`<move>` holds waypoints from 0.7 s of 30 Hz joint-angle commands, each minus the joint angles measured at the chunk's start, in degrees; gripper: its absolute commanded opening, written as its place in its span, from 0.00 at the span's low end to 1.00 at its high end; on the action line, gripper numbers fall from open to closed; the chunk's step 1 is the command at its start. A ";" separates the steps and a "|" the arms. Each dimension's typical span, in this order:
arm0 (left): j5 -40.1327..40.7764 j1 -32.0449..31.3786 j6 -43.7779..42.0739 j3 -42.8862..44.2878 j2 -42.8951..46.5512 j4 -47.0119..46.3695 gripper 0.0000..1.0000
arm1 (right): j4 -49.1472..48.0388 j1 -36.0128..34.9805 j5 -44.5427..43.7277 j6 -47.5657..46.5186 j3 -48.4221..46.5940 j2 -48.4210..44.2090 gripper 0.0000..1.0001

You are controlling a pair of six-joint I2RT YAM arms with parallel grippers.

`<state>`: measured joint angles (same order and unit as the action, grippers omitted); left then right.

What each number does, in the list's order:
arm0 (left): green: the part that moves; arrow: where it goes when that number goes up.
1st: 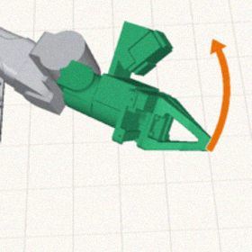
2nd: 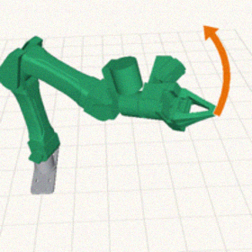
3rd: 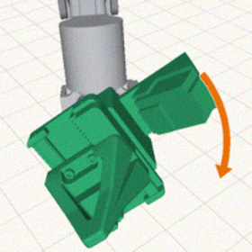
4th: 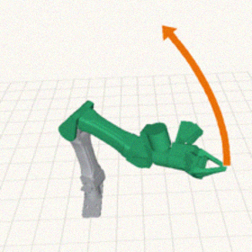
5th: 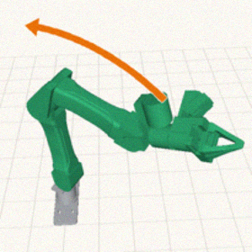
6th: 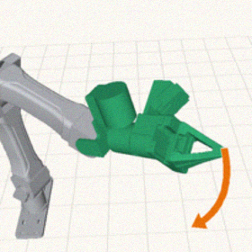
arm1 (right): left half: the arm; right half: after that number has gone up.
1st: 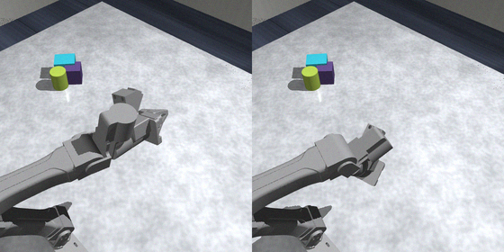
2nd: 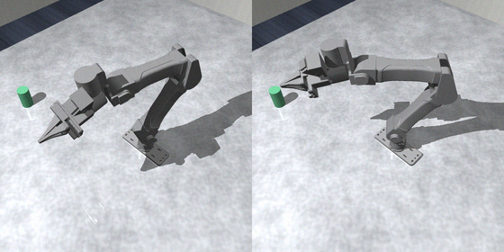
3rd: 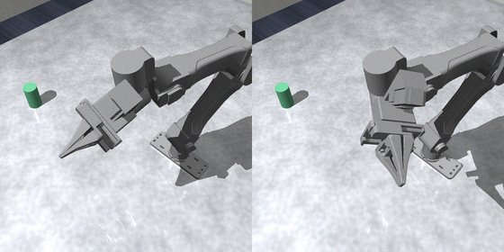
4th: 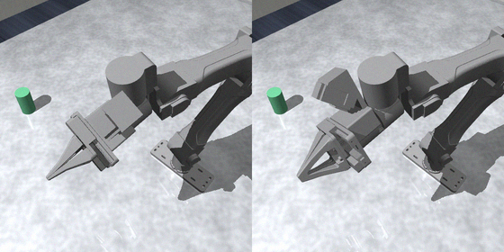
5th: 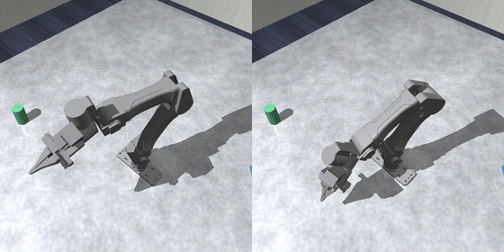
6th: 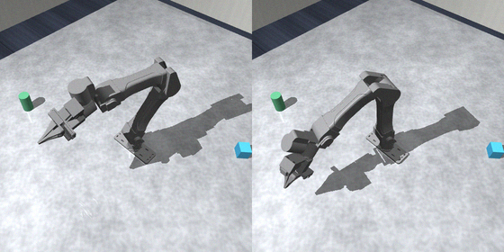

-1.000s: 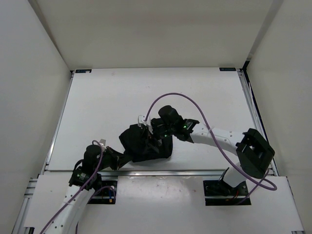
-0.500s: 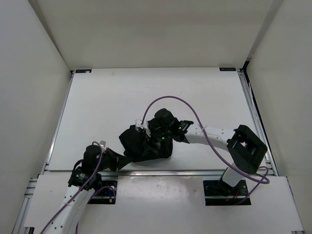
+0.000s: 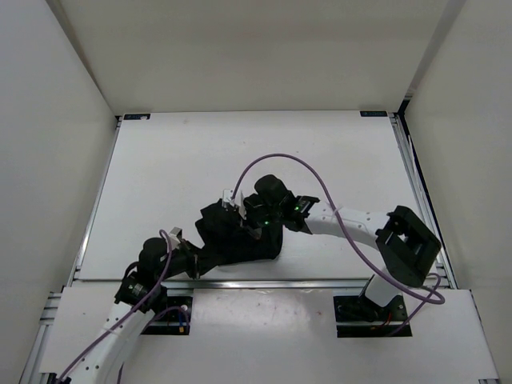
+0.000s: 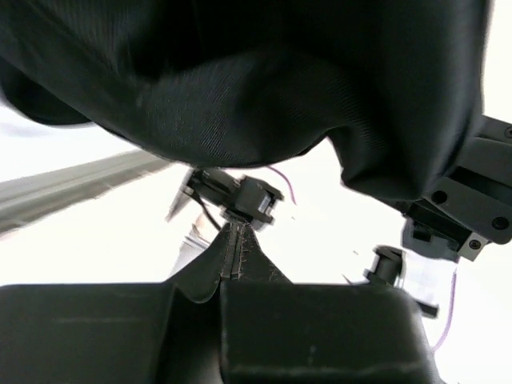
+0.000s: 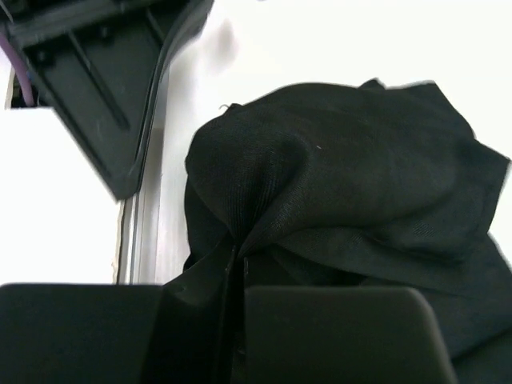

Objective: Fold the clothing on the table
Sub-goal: Fold the skirt

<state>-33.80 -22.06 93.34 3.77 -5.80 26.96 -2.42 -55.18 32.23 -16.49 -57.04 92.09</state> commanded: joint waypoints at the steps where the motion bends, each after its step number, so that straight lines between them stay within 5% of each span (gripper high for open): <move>1: -0.83 -2.72 7.98 -10.18 -1.40 -11.83 0.00 | -3.30 0.25 -1.20 0.23 -3.08 -3.59 0.00; 7: -3.20 -2.64 6.76 -9.66 0.26 -7.89 0.00 | -3.83 0.60 -1.21 -0.12 -4.31 -4.99 0.00; 14: -3.47 -3.07 8.61 -14.84 -3.42 -16.92 0.00 | -4.35 1.12 -1.56 0.85 -4.93 -8.85 0.00; 21: -3.02 -0.96 5.81 -17.22 -4.92 -15.10 0.00 | -4.70 1.65 -1.38 2.17 -2.73 -13.42 0.00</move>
<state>-36.67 -23.73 100.53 3.07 -9.80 11.92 -3.27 -53.93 30.46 -15.14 -58.83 82.15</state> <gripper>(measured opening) 0.020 0.014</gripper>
